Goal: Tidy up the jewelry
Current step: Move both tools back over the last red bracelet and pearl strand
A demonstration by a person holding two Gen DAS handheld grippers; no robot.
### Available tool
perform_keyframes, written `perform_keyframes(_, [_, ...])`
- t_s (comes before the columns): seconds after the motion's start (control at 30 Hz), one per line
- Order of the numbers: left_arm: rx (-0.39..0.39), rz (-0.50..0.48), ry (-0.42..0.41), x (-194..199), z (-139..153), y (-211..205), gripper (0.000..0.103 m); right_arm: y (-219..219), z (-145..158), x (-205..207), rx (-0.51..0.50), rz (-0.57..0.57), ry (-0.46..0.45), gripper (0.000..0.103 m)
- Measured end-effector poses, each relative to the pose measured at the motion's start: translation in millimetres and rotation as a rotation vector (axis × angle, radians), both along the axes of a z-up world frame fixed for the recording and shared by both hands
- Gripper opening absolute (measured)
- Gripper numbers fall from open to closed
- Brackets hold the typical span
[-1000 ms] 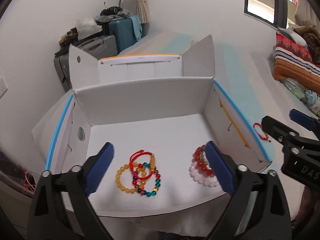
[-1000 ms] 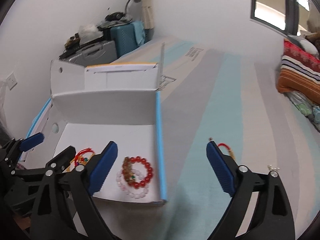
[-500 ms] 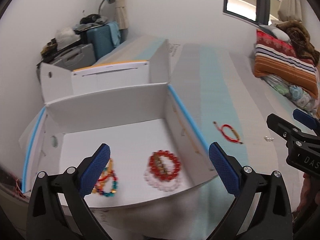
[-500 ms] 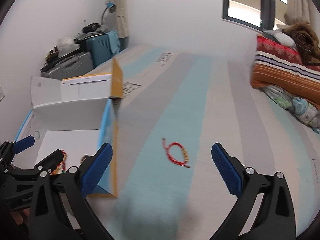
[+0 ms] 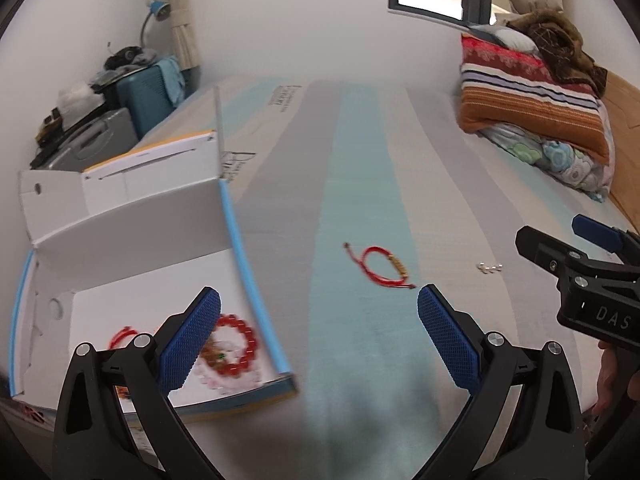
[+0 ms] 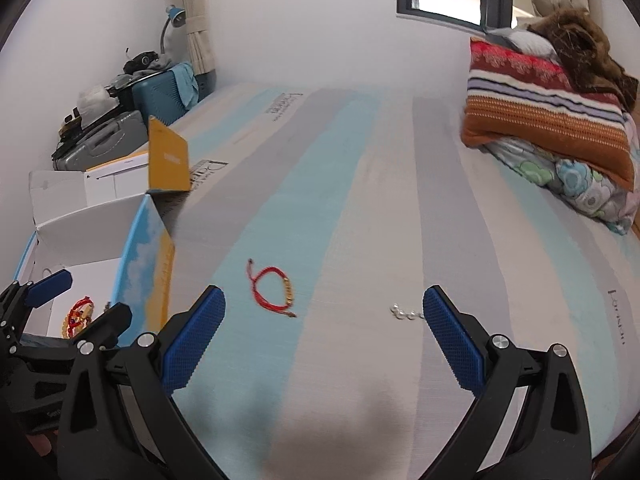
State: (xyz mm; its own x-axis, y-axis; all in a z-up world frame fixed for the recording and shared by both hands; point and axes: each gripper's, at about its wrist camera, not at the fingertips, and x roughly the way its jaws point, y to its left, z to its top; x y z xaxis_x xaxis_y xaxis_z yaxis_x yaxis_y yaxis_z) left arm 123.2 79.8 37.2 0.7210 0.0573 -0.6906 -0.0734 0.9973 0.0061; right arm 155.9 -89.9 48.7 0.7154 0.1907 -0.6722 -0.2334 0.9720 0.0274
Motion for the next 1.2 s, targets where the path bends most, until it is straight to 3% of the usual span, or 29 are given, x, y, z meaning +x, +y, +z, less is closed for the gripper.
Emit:
perform_keyframes(0.6, [-0.007, -0.056, 0.073, 67.5, -54.8, -58.4, 0.097, -86.9, -63.9, 55.8, 0.025, -0.114, 0.120, 0.095])
perform_keyframes(0.97, [-0.019, -0.003, 0.147, 128.4, -111.4, -52.9, 0.097, -87.8, -131.0, 94.7, -0.052, -0.115, 0.158, 0.095])
perform_keyframes(1.2, [-0.016, -0.032, 0.204, 163.8, -138.4, -56.6, 0.097, -84.4, -160.6, 109.7, -0.073, -0.093, 0.188, 0.092])
